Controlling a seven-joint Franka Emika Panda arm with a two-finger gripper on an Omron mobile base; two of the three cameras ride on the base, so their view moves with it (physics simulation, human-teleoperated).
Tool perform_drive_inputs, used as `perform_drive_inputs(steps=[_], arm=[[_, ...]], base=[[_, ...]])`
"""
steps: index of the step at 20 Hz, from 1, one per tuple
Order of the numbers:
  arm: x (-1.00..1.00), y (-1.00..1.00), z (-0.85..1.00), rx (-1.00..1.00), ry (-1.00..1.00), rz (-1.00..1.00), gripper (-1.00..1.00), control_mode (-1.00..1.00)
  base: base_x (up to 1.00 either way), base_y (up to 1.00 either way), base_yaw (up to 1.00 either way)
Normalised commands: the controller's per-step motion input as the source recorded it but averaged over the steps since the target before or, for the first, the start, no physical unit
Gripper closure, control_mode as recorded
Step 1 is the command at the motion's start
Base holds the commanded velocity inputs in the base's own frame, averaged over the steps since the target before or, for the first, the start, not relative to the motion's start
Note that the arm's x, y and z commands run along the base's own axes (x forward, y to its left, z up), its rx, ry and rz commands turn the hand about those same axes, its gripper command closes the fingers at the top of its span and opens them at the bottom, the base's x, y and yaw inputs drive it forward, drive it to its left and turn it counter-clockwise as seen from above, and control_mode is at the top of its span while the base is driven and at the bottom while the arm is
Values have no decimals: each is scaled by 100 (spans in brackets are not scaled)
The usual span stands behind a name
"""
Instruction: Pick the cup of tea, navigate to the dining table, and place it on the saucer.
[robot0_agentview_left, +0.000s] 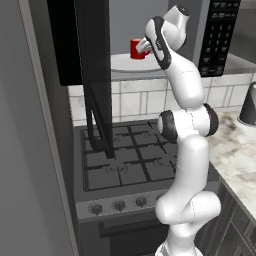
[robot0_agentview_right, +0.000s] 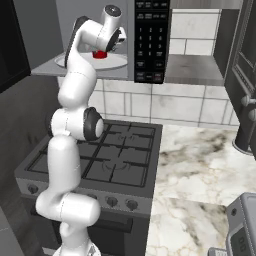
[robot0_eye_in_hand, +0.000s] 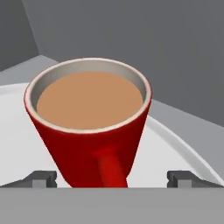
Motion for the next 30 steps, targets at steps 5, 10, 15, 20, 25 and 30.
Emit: perform_drive_inputs(steps=[5,10,15,20,25,30], arm=[[1,1,0,0,6,0,-100,-100],[0,10,0,0,4,0,100,-100],[0,7,0,0,0,0,100,-100],[-6,1,0,0,0,0,100,-100],[-76,18,4,0,0,0,100,-100],[-100,17,0,0,0,0,100,-100]], base=[[0,0,0],[0,0,0],[0,0,0],[0,0,0],[0,0,0],[0,0,0]])
